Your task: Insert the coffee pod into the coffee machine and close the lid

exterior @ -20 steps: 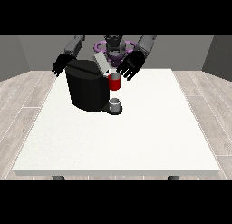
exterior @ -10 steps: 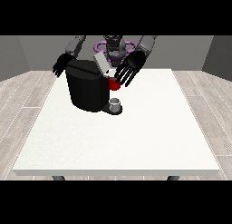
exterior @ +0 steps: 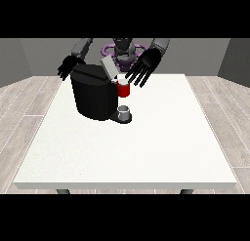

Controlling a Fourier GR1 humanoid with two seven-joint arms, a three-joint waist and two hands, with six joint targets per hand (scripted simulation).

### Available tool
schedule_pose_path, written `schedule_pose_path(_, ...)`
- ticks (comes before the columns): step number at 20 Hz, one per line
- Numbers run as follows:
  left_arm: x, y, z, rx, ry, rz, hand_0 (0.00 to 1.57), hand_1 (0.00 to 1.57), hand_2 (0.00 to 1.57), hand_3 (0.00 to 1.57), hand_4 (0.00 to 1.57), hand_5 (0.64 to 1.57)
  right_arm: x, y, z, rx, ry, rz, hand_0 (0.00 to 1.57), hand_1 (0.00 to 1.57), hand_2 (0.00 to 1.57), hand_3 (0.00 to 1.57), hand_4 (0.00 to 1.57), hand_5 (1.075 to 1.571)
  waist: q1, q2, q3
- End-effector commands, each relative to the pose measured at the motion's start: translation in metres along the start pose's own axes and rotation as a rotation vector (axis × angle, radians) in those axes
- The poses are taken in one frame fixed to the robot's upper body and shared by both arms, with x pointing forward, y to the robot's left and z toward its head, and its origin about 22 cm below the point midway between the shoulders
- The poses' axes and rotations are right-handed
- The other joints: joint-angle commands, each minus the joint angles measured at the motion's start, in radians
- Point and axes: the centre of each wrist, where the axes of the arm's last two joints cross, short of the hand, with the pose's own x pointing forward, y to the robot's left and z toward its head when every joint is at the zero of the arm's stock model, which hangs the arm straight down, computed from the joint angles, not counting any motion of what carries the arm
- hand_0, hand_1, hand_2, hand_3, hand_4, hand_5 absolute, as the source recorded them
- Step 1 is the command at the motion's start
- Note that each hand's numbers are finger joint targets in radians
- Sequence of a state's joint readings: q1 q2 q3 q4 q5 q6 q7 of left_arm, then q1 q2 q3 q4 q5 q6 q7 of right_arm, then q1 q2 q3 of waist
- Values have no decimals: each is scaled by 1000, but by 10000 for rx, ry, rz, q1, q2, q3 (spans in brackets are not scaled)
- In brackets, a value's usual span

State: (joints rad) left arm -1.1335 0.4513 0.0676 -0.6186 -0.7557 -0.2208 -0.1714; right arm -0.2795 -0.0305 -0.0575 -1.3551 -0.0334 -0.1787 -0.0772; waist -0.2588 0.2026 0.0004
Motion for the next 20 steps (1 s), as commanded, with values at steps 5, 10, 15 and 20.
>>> schedule_pose_path(5, 3, -41, 0, -434, 66, 892, 0, 0, 0, 0, 0, 1571, -23, -8, 17, -221, 468, -100, 0, 0, 0, 0, 433, 1571, 490, -843, -2)
schedule_pose_path(10, -30, -78, 17, -60, 460, 4034, 0, 0, 0, 0, 0, 1571, -24, -39, 28, -594, 1019, 49, 0, 0, 0, 0, 370, 1571, 804, -1980, -15)
schedule_pose_path(15, -52, -134, 41, -64, 498, 7091, 0, 0, 0, 0, 237, 1571, -33, -53, 43, -617, 1269, 394, 0, 0, 0, 0, 433, 1571, 1772, -3238, -20)
schedule_pose_path(20, -58, -188, 65, -19, 819, 8570, 0, 0, 0, 0, 0, 1571, -20, -56, 41, 528, 1234, 383, 0, 0, 0, 0, 370, 1571, 2143, -4008, -13)
